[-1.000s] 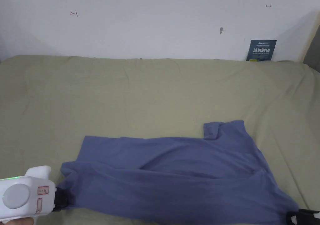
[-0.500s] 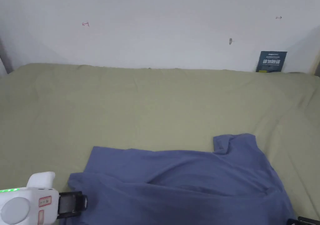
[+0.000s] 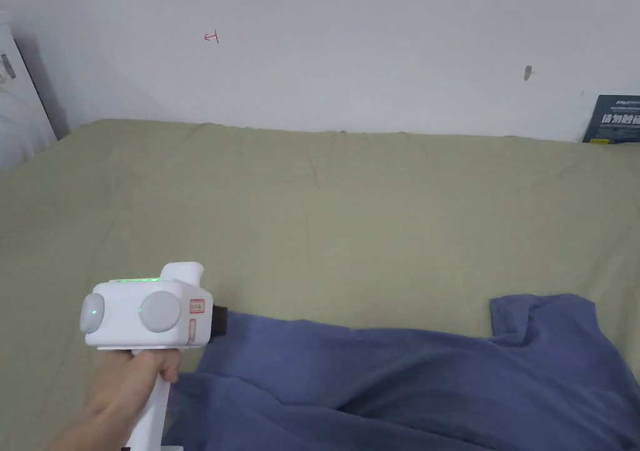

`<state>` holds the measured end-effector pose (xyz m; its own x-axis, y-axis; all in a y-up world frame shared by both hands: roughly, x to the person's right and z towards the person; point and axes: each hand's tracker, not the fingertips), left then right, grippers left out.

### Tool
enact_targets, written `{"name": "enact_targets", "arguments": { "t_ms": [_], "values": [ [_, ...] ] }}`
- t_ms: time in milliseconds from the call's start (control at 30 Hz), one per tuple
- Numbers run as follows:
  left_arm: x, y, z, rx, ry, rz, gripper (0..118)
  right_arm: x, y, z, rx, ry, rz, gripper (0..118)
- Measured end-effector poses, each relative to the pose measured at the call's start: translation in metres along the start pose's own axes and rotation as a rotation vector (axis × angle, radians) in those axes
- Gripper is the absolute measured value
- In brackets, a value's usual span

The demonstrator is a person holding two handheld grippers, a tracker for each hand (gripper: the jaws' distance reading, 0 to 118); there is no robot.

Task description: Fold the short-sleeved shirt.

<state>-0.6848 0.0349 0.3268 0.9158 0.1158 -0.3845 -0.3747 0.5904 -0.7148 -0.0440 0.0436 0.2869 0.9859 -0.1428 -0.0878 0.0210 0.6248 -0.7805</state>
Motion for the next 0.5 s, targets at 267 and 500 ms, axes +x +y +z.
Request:
{"name": "enact_targets", "arguments": {
  "t_ms": [267, 500],
  "values": [
    [0.019, 0.014, -0.082, -0.135, 0.089, -0.081, 109, 0.011, 0.018, -0.037, -0.044, -0.002, 0.026, 0],
    [0.034, 0.008, -0.053, -0.16, 0.066, -0.106, 16, 0.014, 0.033, -0.055, -0.068, -0.024, 0.032, 0]
  ]
}}
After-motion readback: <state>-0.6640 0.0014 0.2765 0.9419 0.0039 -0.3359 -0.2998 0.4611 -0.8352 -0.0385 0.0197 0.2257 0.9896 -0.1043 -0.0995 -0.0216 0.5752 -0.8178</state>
